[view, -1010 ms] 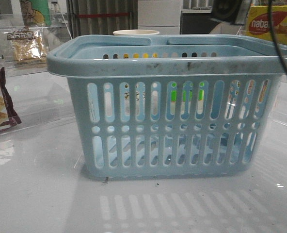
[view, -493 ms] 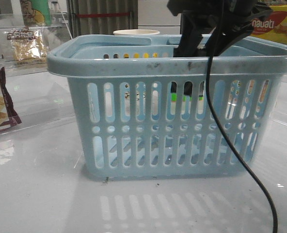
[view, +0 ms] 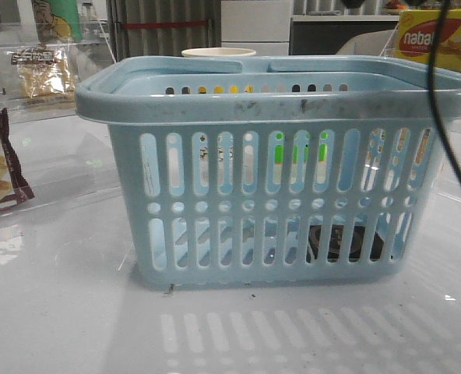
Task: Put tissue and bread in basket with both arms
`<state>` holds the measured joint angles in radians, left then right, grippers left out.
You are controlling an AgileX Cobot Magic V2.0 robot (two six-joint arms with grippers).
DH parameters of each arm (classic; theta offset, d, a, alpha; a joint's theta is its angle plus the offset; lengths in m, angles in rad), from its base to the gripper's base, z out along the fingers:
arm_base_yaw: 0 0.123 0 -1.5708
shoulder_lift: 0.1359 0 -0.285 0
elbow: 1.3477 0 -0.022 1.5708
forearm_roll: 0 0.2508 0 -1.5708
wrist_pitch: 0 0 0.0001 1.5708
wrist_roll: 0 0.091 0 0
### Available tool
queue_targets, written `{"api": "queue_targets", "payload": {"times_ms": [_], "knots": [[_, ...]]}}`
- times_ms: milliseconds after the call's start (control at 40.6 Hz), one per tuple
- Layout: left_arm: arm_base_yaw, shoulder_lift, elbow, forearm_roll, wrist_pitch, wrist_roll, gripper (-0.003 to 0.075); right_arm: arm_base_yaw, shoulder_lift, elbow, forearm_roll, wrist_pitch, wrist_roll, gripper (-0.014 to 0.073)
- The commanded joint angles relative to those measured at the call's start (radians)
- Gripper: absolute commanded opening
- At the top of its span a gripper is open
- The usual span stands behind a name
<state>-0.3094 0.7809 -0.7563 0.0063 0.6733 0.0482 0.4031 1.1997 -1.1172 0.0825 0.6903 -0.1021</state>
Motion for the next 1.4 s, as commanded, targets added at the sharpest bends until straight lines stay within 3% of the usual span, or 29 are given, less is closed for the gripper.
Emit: {"api": "queue_targets", "payload": {"times_ms": [0,394,616,813,1035,1380], "knots": [[-0.009,-0.001,-0.034,-0.006,-0.064,0.001,0.0507,-0.002,-0.138,0.057,-0.034,-0.074,-0.015,0.055],[-0.009,-0.001,-0.034,-0.006,-0.075,0.001,0.0507,-0.002,-0.501,0.328,-0.04,-0.028,-0.015,0.055],[-0.007,0.006,-0.034,-0.006,-0.126,0.001,0.0512,-0.002,-0.583,0.373,-0.04,-0.012,-0.013,0.055],[-0.006,0.096,-0.062,-0.006,-0.131,0.001,0.0636,-0.002,-0.582,0.373,-0.04,-0.008,-0.013,0.055],[0.004,0.3,-0.219,0.065,-0.131,0.001,0.0644,-0.002,-0.582,0.373,-0.04,-0.008,-0.013,0.055],[0.152,0.676,-0.612,0.077,-0.121,0.001,0.0643,-0.002,-0.582,0.373,-0.04,-0.008,-0.013,0.055]]}}
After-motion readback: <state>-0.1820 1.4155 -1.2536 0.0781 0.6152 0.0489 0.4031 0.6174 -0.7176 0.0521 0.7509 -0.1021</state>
